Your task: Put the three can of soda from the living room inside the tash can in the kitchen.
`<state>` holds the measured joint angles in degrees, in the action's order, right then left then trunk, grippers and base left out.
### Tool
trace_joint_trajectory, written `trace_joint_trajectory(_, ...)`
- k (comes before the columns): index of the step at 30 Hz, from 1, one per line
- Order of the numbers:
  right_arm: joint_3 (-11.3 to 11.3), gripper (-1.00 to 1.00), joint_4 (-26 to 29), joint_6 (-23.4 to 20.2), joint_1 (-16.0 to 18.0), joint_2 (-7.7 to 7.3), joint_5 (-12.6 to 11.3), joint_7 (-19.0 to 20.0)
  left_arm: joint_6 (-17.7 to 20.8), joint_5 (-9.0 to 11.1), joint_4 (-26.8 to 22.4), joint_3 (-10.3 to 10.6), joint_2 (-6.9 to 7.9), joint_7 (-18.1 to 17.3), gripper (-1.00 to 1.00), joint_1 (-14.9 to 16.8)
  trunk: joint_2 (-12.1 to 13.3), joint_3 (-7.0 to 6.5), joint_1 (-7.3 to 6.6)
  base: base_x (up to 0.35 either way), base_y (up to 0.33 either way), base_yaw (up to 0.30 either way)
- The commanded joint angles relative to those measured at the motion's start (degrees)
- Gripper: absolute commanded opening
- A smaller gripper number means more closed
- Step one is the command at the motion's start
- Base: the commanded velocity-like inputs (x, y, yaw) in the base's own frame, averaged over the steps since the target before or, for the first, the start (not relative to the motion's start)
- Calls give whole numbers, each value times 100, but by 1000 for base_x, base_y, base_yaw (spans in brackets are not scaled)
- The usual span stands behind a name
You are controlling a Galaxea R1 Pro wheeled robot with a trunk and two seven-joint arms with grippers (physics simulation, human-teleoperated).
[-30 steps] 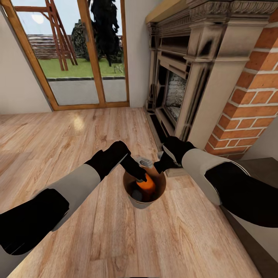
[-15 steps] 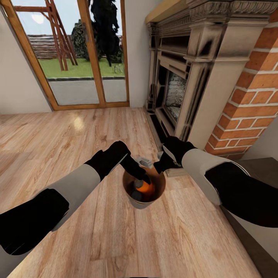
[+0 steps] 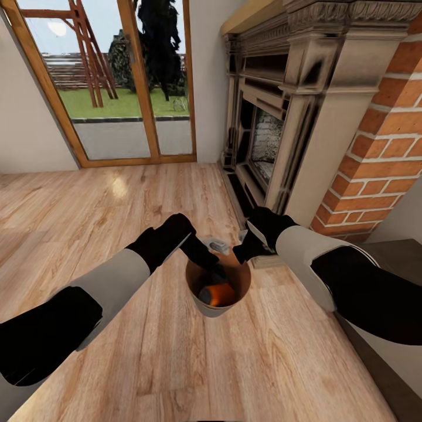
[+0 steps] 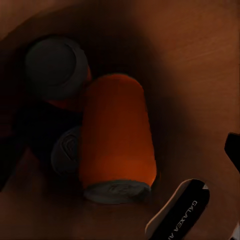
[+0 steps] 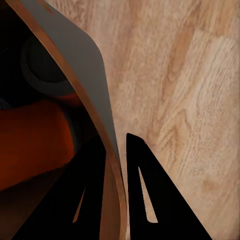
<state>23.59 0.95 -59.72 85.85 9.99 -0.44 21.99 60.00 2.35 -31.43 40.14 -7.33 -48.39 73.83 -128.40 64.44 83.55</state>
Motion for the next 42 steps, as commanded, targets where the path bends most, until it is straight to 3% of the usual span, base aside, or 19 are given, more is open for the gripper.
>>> trace_joint_trajectory(1,-162,-100,2,-28,2,1,-194,43,0,3,-2,-5,2,-4,100,0,0,-1,-1,0,0,0)
trace_joint_trajectory(3,-162,-100,2,-28,2,1,-194,43,0,8,-7,-29,42,-28,100,-5,0,-1,-1,0,0,0)
trace_joint_trajectory(7,-161,-100,-4,-28,2,1,-192,43,0,35,-156,-52,397,-94,100,-8,0,-1,-1,0,0,0)
trace_joint_trajectory(11,-162,-100,-6,-28,2,1,-190,43,0,65,-767,-60,1033,-419,100,-9,0,-1,-1,0,0,0)
trace_joint_trajectory(13,-164,-100,-11,-28,2,1,-188,43,0,76,-1128,-89,1437,-701,100,-13,0,-1,-1,0,0,0)
trace_joint_trajectory(14,-167,-100,-22,-28,-1,1,-186,43,0,87,-1486,-218,1868,-1015,100,-32,0,-1,-1,0,0,0)
trace_joint_trajectory(16,-169,-100,-39,-28,-3,1,-186,43,0,93,-1682,-411,2141,-1180,100,-80,0,-1,-1,0,0,0)
trace_joint_trajectory(19,-173,-100,-64,-28,-5,1,-185,43,-88,96,-1872,-901,2427,-1335,100,-215,0,-1,-1,0,0,0)
trace_joint_trajectory(20,-180,-100,-78,-28,-5,1,-185,43,-239,92,-1943,-1312,2540,-1391,100,-349,0,-1,-1,0,0,0)
trace_joint_trajectory(21,-185,-100,-85,-28,-6,1,-187,43,-321,90,-1966,-1534,2583,-1411,100,-428,0,-1,-1,0,0,0)
trace_joint_trajectory(22,-280,-100,-104,-28,-6,1,-186,43,-674,49,-2022,-2475,2756,-1377,100,-804,0,-1,-1,0,0,0)
trace_joint_trajectory(23,-344,-100,-115,-28,-10,1,-186,43,-871,29,-2040,-2862,2815,-1261,100,-988,0,-1,-1,0,0,0)
trace_joint_trajectory(25,-389,-100,-124,-28,-28,-3,-185,43,-1085,18,-2054,-3177,2854,-1007,100,-1177,0,-1,-1,0,0,0)
trace_joint_trajectory(27,-442,-100,-133,-28,-75,-45,-183,43,-1483,10,-2053,-3559,2890,-197,100,-1540,0,-1,-1,0,0,0)
trace_joint_trajectory(30,-472,-100,-137,-28,-190,-142,-184,43,-2117,36,-2023,-3743,2884,764,100,-1988,0,-1,-1,0,0,0)
trace_joint_trajectory(31,-475,-100,-137,-28,-213,-169,-185,43,-2237,41,-2020,-3762,2879,902,100,-2083,0,-1,-1,0,0,0)
trace_joint_trajectory(32,-481,-100,-138,-28,-272,-272,-185,43,-2527,59,-2014,-3803,2868,1211,100,-2363,0,-1,-1,0,0,0)
trace_joint_trajectory(37,-486,-100,-139,-28,-484,-645,-185,43,-3242,147,-1973,-3842,2839,1551,100,-2965,0,-1,-1,0,0,0)
trace_joint_trajectory(42,-485,-100,-136,-28,-616,-930,-181,43,-3976,171,-1635,-3846,2744,2106,100,-3152,-121,53,65,0,0,0)
